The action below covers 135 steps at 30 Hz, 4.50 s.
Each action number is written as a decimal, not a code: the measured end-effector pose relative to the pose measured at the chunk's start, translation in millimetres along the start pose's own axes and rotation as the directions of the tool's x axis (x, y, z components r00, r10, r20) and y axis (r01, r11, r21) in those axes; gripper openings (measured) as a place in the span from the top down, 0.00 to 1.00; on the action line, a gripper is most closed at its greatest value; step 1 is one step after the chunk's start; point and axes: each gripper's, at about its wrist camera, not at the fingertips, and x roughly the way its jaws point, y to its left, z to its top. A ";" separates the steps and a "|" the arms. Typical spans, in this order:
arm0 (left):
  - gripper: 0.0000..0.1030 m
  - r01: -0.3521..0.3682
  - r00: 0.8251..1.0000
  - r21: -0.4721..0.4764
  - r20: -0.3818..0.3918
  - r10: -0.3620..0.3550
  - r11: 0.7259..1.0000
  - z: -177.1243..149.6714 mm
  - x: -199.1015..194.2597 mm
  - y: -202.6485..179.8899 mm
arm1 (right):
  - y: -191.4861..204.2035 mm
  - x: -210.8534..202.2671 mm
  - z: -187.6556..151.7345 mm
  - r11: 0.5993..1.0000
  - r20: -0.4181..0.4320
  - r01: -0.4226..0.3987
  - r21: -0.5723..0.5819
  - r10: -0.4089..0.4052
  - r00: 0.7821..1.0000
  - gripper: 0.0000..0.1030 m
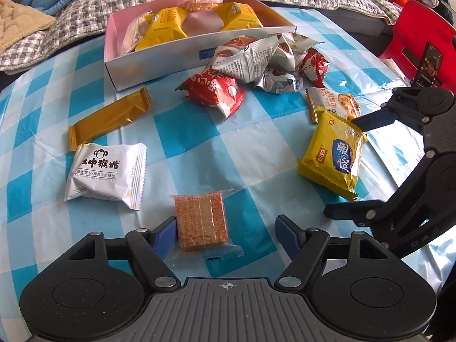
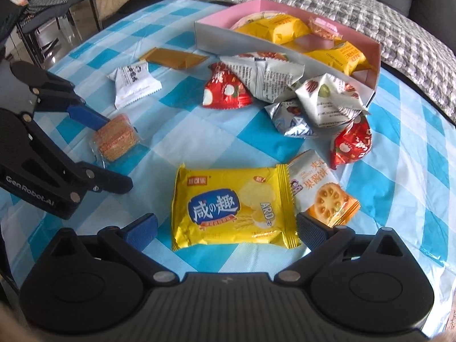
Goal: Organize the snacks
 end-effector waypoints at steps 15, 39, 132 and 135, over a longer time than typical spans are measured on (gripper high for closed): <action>0.67 0.004 1.000 -0.034 0.017 -0.004 0.999 2.3 -4.0 3.6 | -1.8 0.3 5.2 0.999 0.011 -0.005 0.038 0.004 1.000 0.26; 0.69 -0.020 0.997 -0.032 0.076 0.022 0.999 7.7 -19.8 6.8 | -4.2 -18.8 9.4 0.997 0.051 -0.016 0.074 0.012 0.999 0.35; 0.38 -0.067 0.976 -0.009 0.206 0.067 0.998 209.8 71.3 37.5 | -149.8 40.0 174.6 0.938 0.207 0.126 0.324 -0.201 0.958 0.15; 0.29 -0.081 0.974 0.004 0.212 0.078 0.997 207.9 62.1 30.7 | -147.4 31.1 170.0 0.934 0.207 0.142 0.328 -0.217 0.954 0.14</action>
